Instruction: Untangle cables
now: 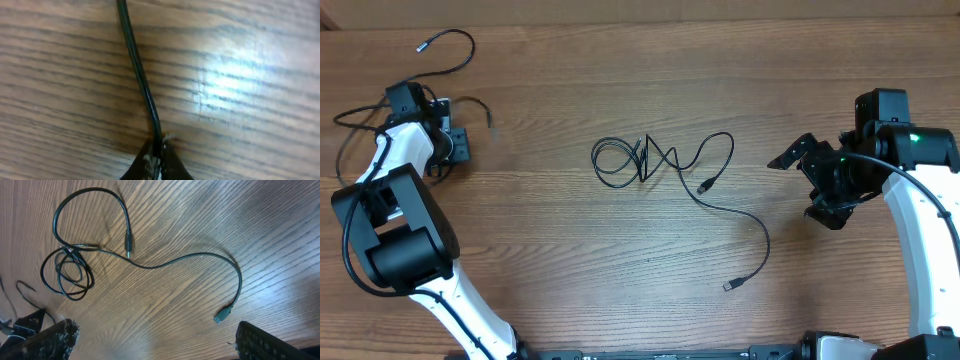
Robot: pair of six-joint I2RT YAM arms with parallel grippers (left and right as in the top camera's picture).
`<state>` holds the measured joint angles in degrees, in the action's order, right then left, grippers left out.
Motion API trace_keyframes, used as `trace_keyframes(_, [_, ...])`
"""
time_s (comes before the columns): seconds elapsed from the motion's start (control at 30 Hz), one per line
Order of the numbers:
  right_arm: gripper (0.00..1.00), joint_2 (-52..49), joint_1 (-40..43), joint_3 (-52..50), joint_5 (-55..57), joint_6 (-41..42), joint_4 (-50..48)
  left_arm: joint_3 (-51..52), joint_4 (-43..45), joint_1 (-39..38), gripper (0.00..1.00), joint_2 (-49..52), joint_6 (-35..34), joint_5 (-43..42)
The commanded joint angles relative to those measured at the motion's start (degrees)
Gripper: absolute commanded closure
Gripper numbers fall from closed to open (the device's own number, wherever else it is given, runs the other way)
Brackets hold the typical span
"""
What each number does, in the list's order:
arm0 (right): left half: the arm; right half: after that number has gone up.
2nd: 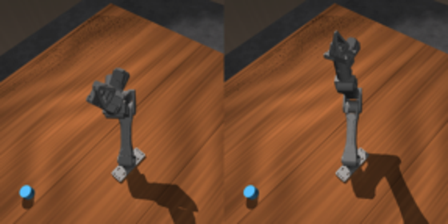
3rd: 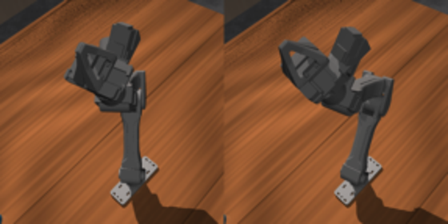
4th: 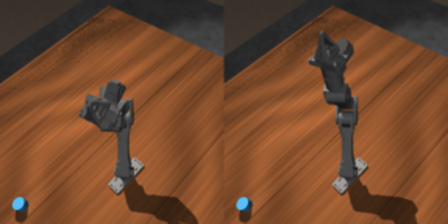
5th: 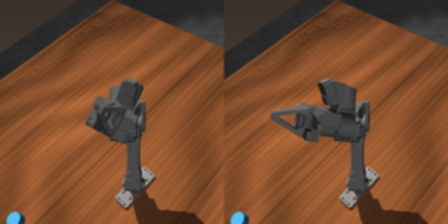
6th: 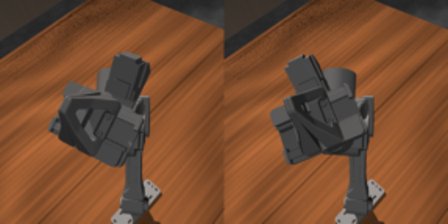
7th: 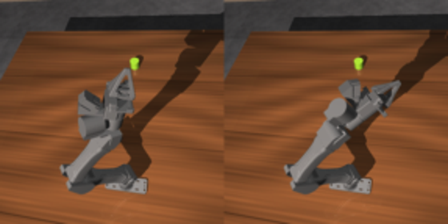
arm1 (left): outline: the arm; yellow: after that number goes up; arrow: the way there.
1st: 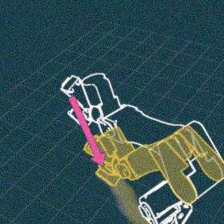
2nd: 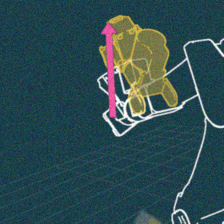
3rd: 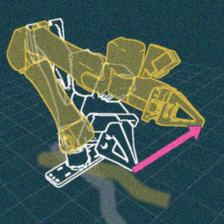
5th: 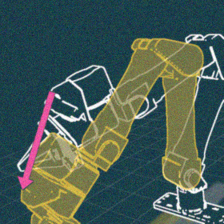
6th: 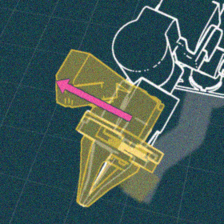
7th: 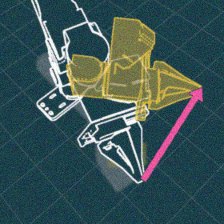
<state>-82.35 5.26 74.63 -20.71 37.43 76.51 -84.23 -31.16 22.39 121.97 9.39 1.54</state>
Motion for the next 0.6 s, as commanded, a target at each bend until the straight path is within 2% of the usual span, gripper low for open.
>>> trace_keyframes(0.0, [0.00, -0.1, 0.3, 0.3, 0.3, -0.4, -0.1, -9.5, -1.6, 0.2, 0.96, 0.9, -11.6, -3.1])
trace_keyframes(0.1, [0.00, -0.1, 0.3, 0.3, 0.3, -0.4, -0.1, -17.8, -3.3, 0.2, 0.96, 0.8, -17.8, -9.4])
trace_keyframes(0.17, [0.00, -0.1, 0.3, 0.3, 0.3, -0.4, -0.1, -23.8, -3.5, 0.3, 0.96, 0.8, -25.9, -14.5])
trace_keyframes(0.3, [0.00, -0.1, 0.3, 0.3, 0.3, -0.4, -0.1, -29.9, -2.2, 0.6, 0.96, 0.8, -38.4, -16.8])
trace_keyframes(0.47, [0.00, -0.1, 0.3, 0.3, 0.3, -0.4, -0.1, -30.6, 1.4, 0.9, 0.96, 1.0, -48.1, -16.6])
trace_keyframes(0.57, [0.00, -0.1, 0.3, 0.3, 0.3, -0.4, -0.1, -30.6, 3.0, 0.8, 0.96, 2.1, -49.3, -16.6])
